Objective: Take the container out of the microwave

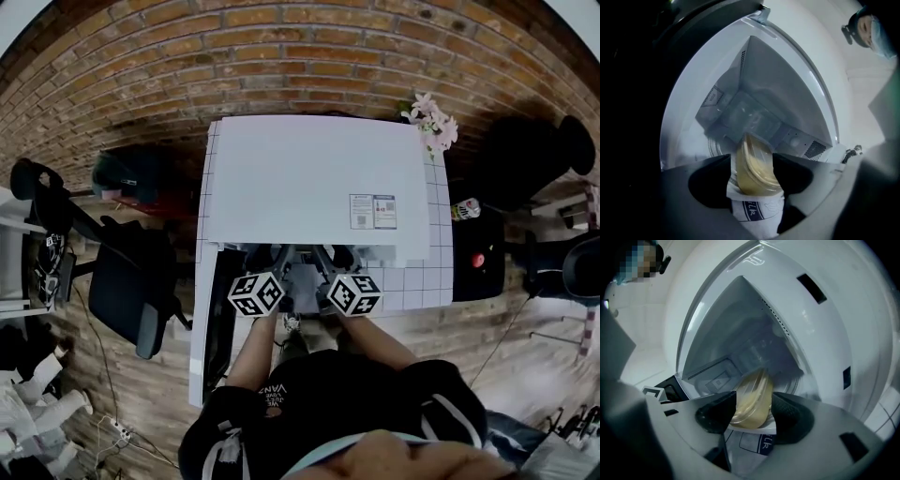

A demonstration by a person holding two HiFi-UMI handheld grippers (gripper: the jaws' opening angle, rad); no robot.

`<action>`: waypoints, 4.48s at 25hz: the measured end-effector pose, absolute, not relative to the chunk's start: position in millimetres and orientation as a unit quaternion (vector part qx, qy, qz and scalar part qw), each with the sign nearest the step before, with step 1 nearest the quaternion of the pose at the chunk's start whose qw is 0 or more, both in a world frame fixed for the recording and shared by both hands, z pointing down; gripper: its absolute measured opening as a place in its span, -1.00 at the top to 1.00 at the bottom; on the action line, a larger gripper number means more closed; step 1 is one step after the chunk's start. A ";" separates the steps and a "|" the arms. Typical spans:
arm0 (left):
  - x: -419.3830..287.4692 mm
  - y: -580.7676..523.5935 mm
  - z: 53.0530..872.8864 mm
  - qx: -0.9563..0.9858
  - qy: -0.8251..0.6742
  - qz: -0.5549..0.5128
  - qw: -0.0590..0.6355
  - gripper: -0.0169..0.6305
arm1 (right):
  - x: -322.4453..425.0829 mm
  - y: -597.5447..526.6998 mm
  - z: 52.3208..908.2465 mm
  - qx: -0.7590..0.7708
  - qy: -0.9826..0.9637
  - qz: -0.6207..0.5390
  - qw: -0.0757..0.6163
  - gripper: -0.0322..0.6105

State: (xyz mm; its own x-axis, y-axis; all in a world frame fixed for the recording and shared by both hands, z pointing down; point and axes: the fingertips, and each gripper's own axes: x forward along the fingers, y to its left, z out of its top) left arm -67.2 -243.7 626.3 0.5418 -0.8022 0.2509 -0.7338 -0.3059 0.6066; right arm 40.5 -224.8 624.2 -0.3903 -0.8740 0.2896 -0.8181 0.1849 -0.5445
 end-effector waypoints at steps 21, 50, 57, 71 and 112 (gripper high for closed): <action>-54.9 -250.4 635.3 0.813 -0.456 -0.048 0.359 0.14 | 26.3 -238.6 632.1 -0.499 0.788 -0.358 0.054 0.32; -45.8 -203.1 611.2 0.811 -0.466 -0.049 0.351 0.20 | 32.4 -206.3 606.5 -0.463 0.823 -0.330 0.019 0.33; -44.4 -185.5 603.6 0.809 -0.474 -0.050 0.346 0.21 | 33.1 -193.7 598.7 -0.449 0.833 -0.324 0.015 0.33; -41.5 -143.4 596.0 0.803 -0.484 -0.047 0.345 0.21 | 33.6 -157.7 590.7 -0.422 0.850 -0.317 0.005 0.33; -6.9 -82.0 594.7 0.746 -0.573 -0.081 0.329 0.21 | 62.2 -115.7 592.1 -0.323 0.886 -0.331 -0.024 0.33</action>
